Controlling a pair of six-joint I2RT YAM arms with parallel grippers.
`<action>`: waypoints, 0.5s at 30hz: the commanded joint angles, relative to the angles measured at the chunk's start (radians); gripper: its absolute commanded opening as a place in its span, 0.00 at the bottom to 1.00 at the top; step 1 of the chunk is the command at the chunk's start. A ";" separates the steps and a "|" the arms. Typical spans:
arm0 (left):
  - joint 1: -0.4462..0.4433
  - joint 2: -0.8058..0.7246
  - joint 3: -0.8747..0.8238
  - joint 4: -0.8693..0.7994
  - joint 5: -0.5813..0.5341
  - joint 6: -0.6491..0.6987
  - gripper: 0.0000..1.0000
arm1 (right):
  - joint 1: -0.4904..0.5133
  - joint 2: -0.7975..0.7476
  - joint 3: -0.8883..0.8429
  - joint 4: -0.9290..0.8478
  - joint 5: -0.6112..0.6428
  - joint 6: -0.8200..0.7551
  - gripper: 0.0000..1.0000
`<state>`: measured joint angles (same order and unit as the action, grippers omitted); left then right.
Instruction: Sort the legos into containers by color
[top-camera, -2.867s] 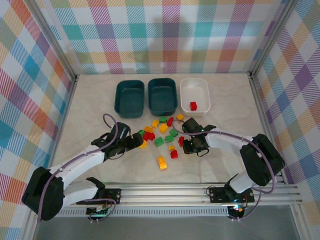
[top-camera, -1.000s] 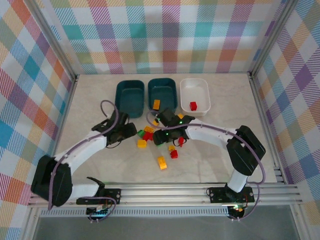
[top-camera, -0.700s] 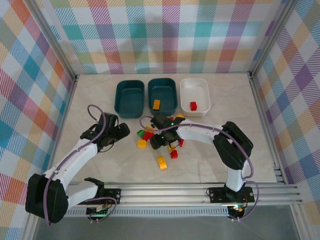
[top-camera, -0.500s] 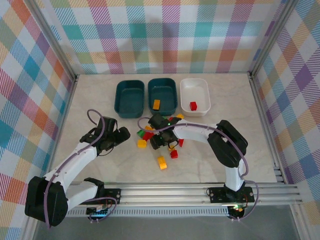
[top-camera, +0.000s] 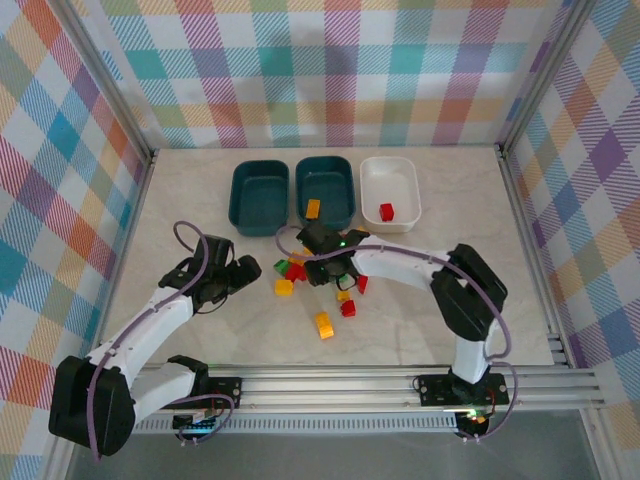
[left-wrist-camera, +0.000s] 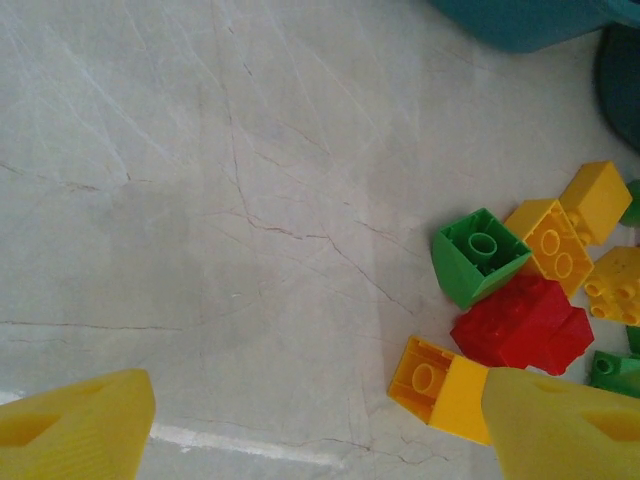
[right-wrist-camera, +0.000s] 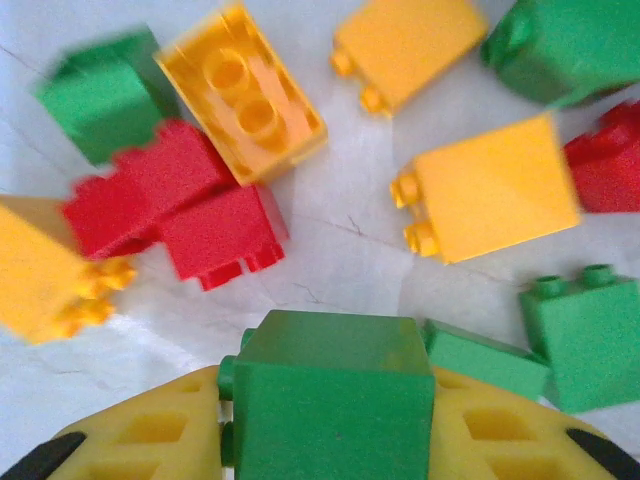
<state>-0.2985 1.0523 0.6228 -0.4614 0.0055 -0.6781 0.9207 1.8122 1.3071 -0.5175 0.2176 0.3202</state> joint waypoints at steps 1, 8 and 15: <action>0.010 -0.033 -0.020 -0.018 -0.057 -0.039 0.85 | 0.007 -0.040 0.099 0.021 0.033 -0.047 0.36; 0.145 -0.018 -0.090 -0.017 -0.049 -0.150 0.90 | -0.025 0.288 0.537 0.086 0.017 -0.162 0.35; 0.182 -0.049 -0.123 0.004 0.056 -0.155 0.90 | -0.072 0.557 0.929 -0.025 -0.086 -0.177 0.37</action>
<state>-0.1272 1.0340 0.5072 -0.4683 0.0048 -0.8135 0.8684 2.3177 2.1342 -0.4702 0.1852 0.1738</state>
